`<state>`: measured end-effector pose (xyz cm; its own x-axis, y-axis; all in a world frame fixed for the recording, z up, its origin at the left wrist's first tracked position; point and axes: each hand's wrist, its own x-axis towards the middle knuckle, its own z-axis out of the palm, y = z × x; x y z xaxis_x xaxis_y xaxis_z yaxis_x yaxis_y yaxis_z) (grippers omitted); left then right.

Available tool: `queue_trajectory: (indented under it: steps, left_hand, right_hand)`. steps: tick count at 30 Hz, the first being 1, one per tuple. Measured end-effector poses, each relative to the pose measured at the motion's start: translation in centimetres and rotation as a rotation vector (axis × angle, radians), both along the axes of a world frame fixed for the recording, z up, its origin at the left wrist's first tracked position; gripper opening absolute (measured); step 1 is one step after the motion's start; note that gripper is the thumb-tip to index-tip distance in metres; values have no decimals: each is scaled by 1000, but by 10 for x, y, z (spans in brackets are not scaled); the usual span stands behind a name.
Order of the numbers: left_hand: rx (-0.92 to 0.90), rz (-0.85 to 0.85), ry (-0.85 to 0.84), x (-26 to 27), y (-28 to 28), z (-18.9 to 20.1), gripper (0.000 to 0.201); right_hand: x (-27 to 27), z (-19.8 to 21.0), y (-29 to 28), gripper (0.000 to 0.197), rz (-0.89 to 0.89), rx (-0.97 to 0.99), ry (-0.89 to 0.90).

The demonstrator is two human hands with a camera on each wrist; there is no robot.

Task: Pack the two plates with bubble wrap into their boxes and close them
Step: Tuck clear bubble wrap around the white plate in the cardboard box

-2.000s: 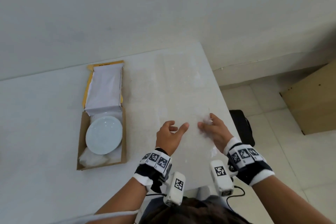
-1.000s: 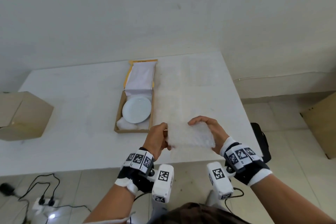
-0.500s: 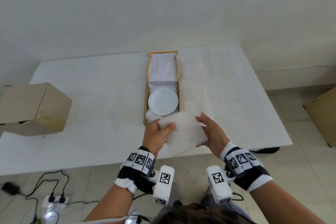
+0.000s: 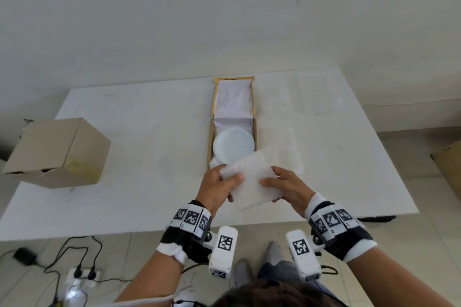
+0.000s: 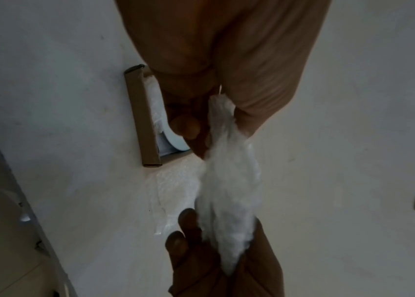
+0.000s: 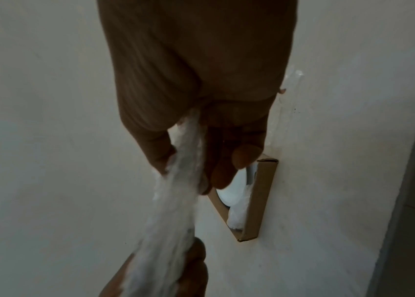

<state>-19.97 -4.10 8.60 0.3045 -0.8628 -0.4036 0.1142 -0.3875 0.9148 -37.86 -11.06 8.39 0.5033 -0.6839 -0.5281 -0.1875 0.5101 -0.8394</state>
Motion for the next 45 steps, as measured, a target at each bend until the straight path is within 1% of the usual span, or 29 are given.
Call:
queue_trajectory:
  steps: [2, 3, 6, 7, 9, 10, 11, 14, 15, 17, 18, 20, 21, 23, 25, 26, 28, 30, 32, 34, 35, 36, 37, 39, 40, 45]
  left_hand:
    - [23, -16, -3, 4, -4, 0, 19]
    - [30, -29, -4, 5, -6, 1, 20]
    - [53, -52, 20, 5, -15, 6, 29]
    - [65, -62, 39, 4, -17, 8, 29]
    - [93, -97, 57, 3, -22, 9, 23]
    - [104, -113, 57, 2, -24, 10, 22]
    - [110, -116, 60, 2, -26, 11, 22]
    - [145, -40, 82, 0, -36, 11, 20]
    - [162, -15, 97, -1, -39, 13, 20]
    - [178, 43, 154, -4, -44, 15, 25]
    - [190, 80, 211, -4, -46, 15, 29]
    - [237, 147, 320, -4, -49, 15, 30]
    - [270, 151, 336, -4, -50, 15, 32]
    - [327, 81, 261, -3, -54, 15, 36]
    - [330, -29, 112, -2, -57, 9, 30]
    - [325, -56, 40, -2, -58, 3, 28]
    - [322, -30, -75, 0, -59, -8, 27]
    - [325, 21, -150, 0, -60, -17, 29]
    - [322, 52, -181, 1, -61, -26, 31]
    - [323, 100, -209, 3, -64, -35, 32]
    - [332, 120, -226, 5, -66, -39, 33]
    - [338, 130, -250, 7, -68, -43, 34]
    - [342, 127, -284, 9, -71, -46, 35]
    - [335, 103, -340, 11, -75, -50, 36]
    - [325, 97, -354, 12, -77, -53, 36]
    - [268, 78, -414, 16, -84, -63, 36]
  right_hand:
    - [3, 1, -6, 41, 64, 21, -21]
    - [4, 1, -9, 39, 87, 35, -44]
    - [7, 0, -18, 22, 91, 66, -124]
    - [7, -1, -21, 21, 70, 79, -146]
    - [8, -5, -27, 29, 24, 87, -183]
    - [8, -6, -30, 32, 17, 78, -196]
    - [8, -7, -33, 31, 24, 60, -202]
    - [8, -7, -41, 14, 54, 18, -200]
    - [8, -6, -44, 12, 53, 18, -198]
    - [9, -6, -50, 11, 33, 15, -203]
    - [9, -7, -53, 12, 25, 11, -201]
    - [8, -11, -55, 16, 30, -5, -191]
    - [7, -13, -56, 19, 41, -12, -190]
    - [6, -15, -60, 25, 70, -22, -176]
    - [7, -17, -64, 33, 103, -33, -129]
    - [8, -19, -67, 36, 114, -37, -97]
    - [12, -24, -70, 38, 101, -21, -32]
    - [15, -30, -73, 30, 46, 44, -3]
    - [19, -32, -73, 14, -47, 140, -28]
    - [23, -34, -72, 14, -93, 166, -6]
    - [27, -34, -71, 11, -81, 127, 37]
    - [30, -34, -71, 7, -41, 48, 106]
    - [33, -37, -71, 7, 21, -63, 207]
    - [40, -45, -72, 19, 151, -301, 452]
    - [44, -48, -72, 21, 182, -386, 528]
    - [59, -67, -75, 25, 277, -616, 618]
